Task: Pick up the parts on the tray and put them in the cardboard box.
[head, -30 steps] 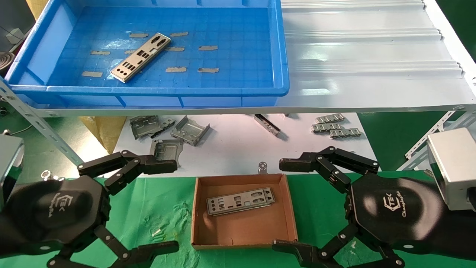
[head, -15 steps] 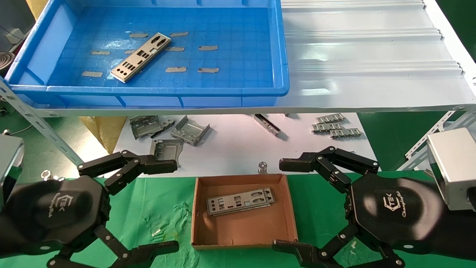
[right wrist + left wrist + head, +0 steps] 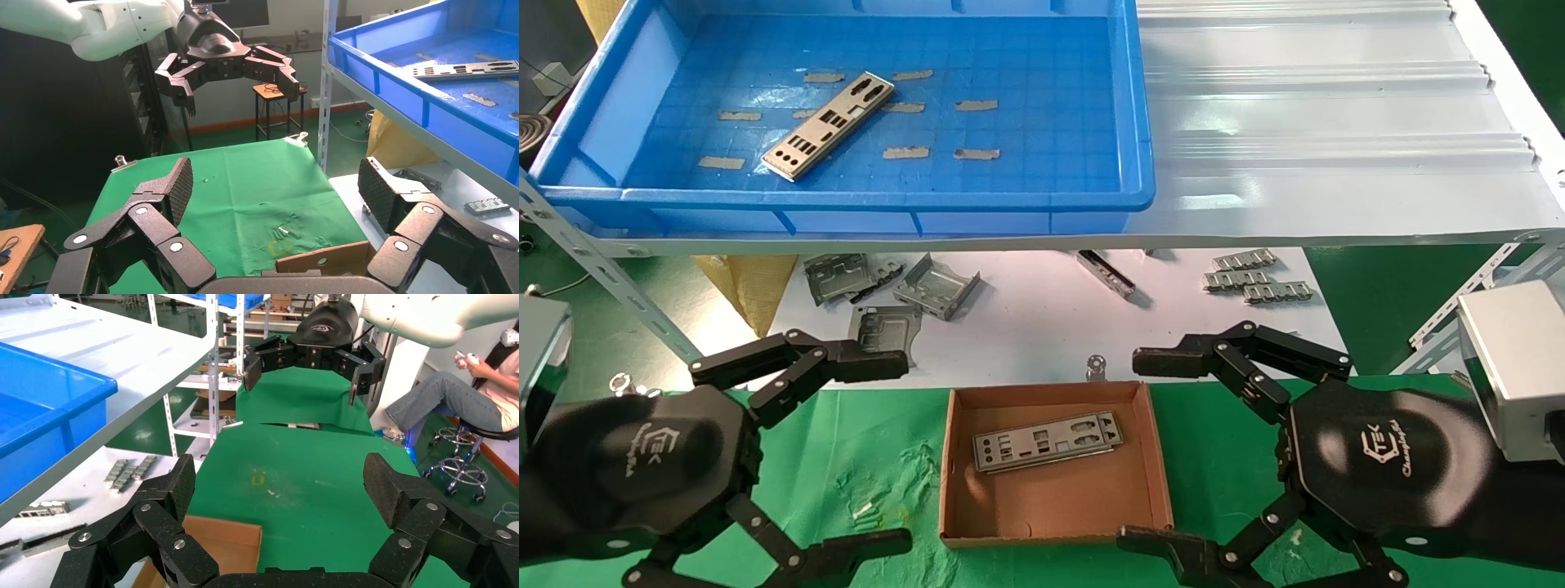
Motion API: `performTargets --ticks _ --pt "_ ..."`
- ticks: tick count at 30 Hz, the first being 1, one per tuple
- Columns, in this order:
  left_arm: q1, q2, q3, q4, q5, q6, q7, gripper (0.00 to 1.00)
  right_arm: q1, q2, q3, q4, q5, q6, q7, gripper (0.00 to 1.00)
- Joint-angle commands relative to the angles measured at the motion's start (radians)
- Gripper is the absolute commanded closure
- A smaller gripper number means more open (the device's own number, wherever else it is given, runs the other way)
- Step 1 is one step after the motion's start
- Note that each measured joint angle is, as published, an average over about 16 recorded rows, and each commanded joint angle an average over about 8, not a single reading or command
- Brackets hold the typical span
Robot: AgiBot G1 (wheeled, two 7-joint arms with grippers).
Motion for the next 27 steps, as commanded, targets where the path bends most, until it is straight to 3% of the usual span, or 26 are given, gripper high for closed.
performTargets --ticks 1,7,15,27 --pt "0.000 0.000 0.000 0.000 0.000 0.000 0.000 0.00 0.000 0.000 0.000 0.000 0.000 0.000 0.000 0.00" --pt "0.000 0.000 0.000 0.000 0.000 0.000 0.000 0.00 0.000 0.000 0.000 0.000 0.000 0.000 0.000 0.00" --pt "0.000 0.000 0.000 0.000 0.000 0.000 0.000 0.00 0.000 0.000 0.000 0.000 0.000 0.000 0.000 1.00" --pt "0.000 0.000 0.000 0.000 0.000 0.000 0.000 0.00 0.000 0.000 0.000 0.000 0.000 0.000 0.000 1.00"
